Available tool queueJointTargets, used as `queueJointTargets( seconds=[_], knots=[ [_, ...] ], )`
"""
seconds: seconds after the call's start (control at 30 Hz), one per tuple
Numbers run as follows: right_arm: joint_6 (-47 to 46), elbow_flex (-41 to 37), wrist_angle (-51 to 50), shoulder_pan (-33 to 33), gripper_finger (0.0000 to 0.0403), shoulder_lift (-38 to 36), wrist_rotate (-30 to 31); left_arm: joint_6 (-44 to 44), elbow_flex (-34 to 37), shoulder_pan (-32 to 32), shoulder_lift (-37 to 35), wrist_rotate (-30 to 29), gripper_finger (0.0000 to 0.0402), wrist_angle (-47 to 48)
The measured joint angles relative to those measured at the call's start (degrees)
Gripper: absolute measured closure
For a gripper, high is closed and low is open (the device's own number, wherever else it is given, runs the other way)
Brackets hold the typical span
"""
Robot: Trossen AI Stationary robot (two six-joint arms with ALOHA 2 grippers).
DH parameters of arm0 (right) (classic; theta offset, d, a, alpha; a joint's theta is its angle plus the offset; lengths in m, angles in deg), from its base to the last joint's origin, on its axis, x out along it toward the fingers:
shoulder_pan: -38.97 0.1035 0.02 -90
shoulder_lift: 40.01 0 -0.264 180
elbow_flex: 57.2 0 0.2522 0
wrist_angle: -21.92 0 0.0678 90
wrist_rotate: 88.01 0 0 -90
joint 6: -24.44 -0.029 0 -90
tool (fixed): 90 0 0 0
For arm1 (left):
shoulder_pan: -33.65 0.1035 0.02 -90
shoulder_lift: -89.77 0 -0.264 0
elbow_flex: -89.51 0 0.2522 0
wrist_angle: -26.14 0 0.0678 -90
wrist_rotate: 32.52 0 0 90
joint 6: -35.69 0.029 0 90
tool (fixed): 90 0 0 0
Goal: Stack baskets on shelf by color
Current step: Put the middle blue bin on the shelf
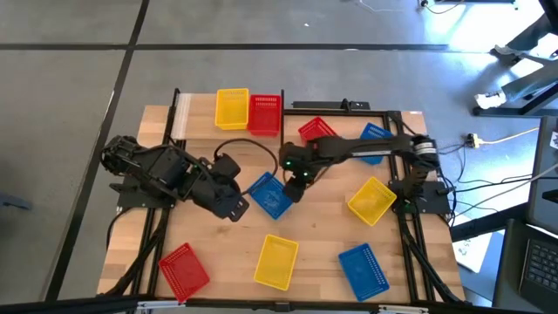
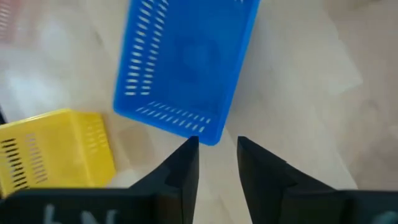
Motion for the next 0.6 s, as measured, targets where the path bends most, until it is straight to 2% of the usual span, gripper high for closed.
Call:
queueJointTargets(
  seconds=[0.27,0.6],
  knots=[
    [-1.1,0.0,4.1,-1.9,0.0298,6.8,-6.3,0.0,0.0,0.0,0.0,0.0,0.0343,-0.1],
    [-1.2,0.0,5.0,-1.9,0.0298,8.5,-1.0,0.0,0.0,0.0,0.0,0.0,0.0343,-0.1]
  ],
)
